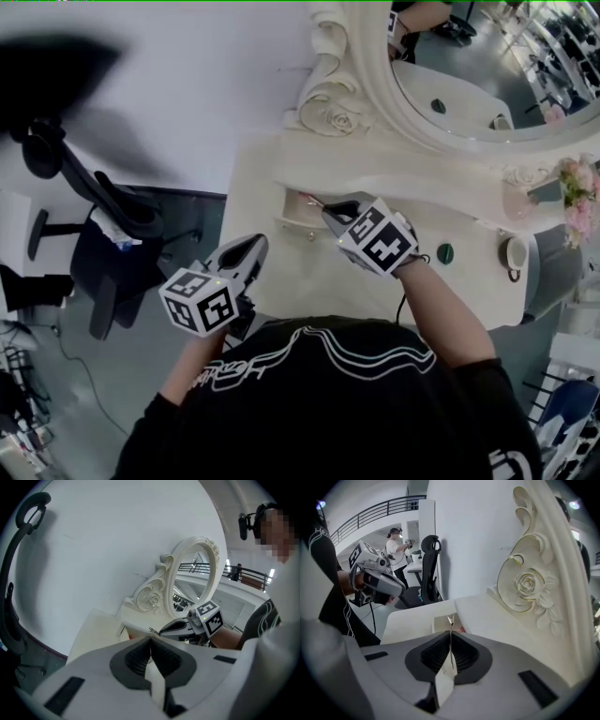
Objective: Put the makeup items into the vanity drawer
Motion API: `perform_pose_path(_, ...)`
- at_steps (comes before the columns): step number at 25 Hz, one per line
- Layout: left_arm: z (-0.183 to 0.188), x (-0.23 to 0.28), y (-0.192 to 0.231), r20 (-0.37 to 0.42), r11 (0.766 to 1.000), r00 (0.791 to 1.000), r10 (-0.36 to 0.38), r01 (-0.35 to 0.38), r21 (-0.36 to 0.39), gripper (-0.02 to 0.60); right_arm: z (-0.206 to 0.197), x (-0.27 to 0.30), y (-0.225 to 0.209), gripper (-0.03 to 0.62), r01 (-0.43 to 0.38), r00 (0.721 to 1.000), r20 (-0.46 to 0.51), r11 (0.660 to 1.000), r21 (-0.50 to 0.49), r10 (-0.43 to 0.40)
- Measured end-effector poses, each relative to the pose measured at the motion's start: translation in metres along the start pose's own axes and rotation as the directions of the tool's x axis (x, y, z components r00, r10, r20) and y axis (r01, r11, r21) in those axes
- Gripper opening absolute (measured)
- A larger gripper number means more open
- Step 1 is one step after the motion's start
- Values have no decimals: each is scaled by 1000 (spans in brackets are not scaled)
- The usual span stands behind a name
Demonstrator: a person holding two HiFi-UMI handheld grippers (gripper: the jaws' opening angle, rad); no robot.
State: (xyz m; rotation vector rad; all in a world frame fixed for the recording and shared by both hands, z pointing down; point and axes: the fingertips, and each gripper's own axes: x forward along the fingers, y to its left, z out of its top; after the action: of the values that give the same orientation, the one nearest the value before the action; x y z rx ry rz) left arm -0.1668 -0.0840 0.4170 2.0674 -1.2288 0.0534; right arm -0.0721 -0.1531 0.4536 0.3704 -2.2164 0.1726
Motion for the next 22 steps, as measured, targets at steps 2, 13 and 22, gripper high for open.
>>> perform_pose_path(2, -2, -2, 4, 4, 1000, 1000, 8, -8, -10, 23, -1, 12, 0, 34, -11, 1000, -18, 1000, 1, 11)
perform_pose_path(13, -11, -20, 24, 24, 997, 998, 64, -62, -53, 23, -8, 50, 3, 35, -50, 996, -69, 998, 24, 52)
perform_pose_path(22, -16, -32, 36, 34, 992, 994, 101, -98, -81, 23, -5, 52, 4, 38, -88, 995, -43, 995, 47, 90)
